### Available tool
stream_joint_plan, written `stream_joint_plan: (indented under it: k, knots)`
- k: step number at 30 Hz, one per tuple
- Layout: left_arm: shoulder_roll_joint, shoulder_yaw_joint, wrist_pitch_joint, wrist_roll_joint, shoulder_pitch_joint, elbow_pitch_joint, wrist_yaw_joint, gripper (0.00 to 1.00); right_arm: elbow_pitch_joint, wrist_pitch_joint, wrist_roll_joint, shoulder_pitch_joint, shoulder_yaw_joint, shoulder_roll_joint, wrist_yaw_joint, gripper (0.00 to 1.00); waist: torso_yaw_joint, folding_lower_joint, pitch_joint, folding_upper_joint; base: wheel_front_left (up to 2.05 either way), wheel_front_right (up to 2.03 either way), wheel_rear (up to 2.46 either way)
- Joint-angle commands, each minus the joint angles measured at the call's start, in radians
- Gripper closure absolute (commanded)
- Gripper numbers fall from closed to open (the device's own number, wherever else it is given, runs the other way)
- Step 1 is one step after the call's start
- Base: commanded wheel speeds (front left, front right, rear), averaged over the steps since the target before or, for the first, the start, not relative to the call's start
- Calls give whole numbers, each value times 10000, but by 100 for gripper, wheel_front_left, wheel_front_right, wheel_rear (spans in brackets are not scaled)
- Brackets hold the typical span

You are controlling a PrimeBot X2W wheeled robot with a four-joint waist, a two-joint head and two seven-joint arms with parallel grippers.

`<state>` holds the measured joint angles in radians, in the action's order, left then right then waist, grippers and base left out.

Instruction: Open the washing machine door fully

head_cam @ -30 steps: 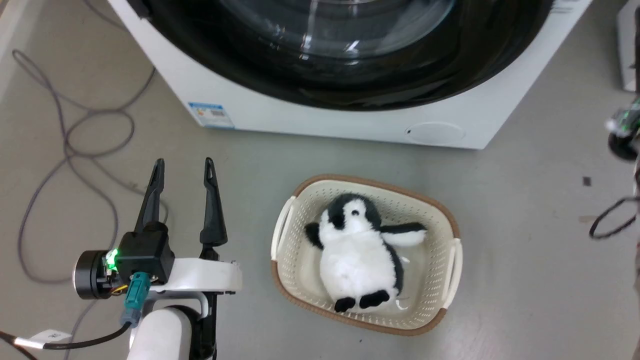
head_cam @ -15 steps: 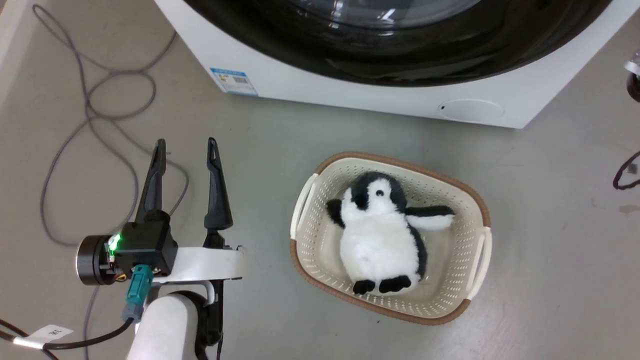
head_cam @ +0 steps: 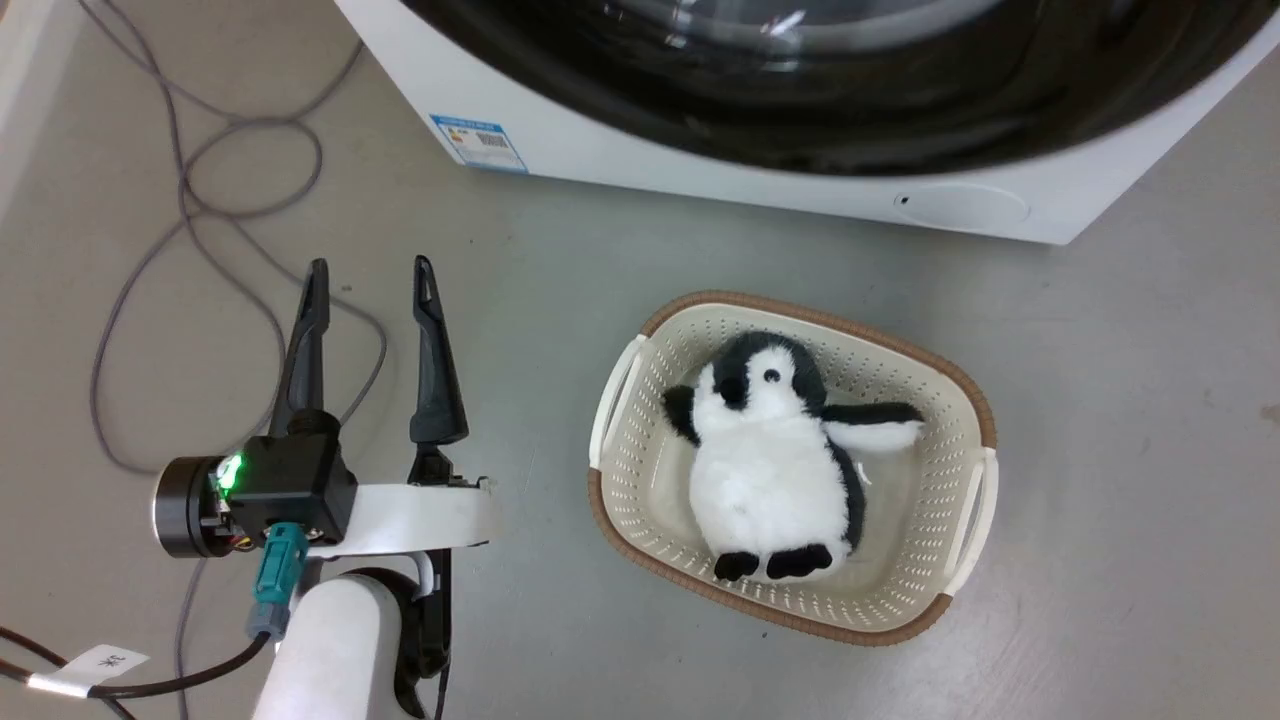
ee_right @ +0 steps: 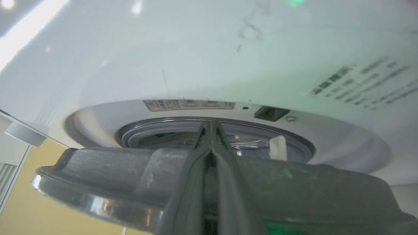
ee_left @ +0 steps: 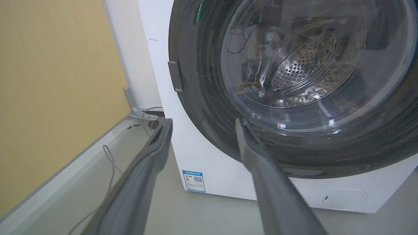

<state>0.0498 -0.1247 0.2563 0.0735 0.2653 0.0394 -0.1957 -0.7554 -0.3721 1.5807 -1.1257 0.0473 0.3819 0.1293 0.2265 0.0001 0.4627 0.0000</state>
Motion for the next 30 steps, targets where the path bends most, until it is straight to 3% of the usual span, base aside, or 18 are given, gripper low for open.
stream_joint_plan:
  k: [1,14,30]
  knots:
    - [5,-29,55,37,77,-25,-70,0,175,-267,-20,119,323,-303,14,100,-46,-1,-83,0,0,0,0]
    - [5,257,55,-120,-289,-247,156,0,1361,-1430,-86,1720,982,-291,14,100,-411,-1,-866,0,0,0,0]
    - [5,557,55,-430,-1191,-569,520,0,4496,-2584,23,5093,2202,-935,14,100,-886,-1,-2343,0,0,0,0]
